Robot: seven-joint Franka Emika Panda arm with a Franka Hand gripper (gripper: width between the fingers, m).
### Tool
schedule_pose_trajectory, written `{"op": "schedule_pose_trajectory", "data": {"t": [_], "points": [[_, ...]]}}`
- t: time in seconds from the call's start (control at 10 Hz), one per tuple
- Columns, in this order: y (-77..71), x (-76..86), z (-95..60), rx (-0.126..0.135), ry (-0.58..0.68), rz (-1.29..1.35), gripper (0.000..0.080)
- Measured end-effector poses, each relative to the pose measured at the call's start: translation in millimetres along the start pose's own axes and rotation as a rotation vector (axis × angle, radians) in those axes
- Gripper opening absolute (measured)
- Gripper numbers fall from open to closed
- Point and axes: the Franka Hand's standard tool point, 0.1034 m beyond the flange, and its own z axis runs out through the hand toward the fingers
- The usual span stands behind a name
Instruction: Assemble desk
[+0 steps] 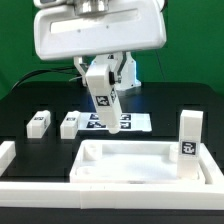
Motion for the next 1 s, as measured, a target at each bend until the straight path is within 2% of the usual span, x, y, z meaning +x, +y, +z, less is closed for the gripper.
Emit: {"op": "schedule_pose_trajectory", "data": {"t": [0.2, 0.4, 0.6, 0.8, 1.0], "points": [[-3.0, 20.2, 0.3, -0.02, 0.17, -0.023, 0.0288], [1.0, 18.9, 1.0, -0.038, 0.287, -0.034, 0.0288], [1.3, 14.4, 6.1, -0.042, 0.285, -0.038, 0.0288], [3.7, -0.3, 28.2, -0.064, 0.286, -0.059, 0.0288], [3.6, -4.3, 38.5, -0.074, 0.288, -0.075, 0.0288]]}}
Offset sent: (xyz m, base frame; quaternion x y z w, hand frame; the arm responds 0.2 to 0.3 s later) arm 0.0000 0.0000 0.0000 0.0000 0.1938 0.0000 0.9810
